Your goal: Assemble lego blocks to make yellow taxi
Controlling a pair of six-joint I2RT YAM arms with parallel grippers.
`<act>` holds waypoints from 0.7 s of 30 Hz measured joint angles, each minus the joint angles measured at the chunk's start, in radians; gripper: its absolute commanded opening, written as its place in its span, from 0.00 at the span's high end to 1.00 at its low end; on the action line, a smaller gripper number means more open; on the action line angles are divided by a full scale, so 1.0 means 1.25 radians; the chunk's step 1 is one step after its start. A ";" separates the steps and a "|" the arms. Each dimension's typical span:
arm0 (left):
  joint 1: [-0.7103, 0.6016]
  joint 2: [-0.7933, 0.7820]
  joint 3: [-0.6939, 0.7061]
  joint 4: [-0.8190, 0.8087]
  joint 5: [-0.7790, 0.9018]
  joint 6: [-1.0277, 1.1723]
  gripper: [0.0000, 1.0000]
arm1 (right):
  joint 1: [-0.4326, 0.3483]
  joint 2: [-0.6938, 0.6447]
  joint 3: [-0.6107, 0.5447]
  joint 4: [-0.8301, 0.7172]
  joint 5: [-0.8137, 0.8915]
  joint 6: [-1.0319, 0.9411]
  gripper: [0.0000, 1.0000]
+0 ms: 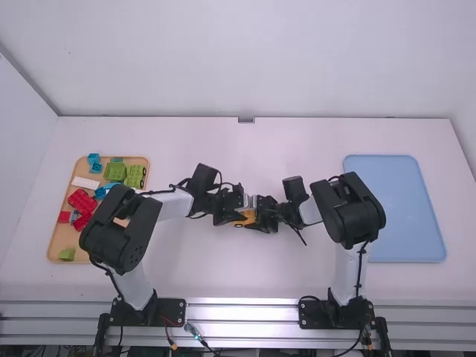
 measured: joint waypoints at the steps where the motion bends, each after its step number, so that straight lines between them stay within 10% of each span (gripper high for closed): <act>1: 0.000 0.000 -0.005 0.010 0.000 0.000 0.98 | 0.000 0.000 0.000 0.000 0.000 0.001 0.42; 21: -0.034 -0.007 -0.002 0.004 -0.064 0.009 0.99 | -0.002 0.000 0.002 -0.001 0.004 0.008 0.38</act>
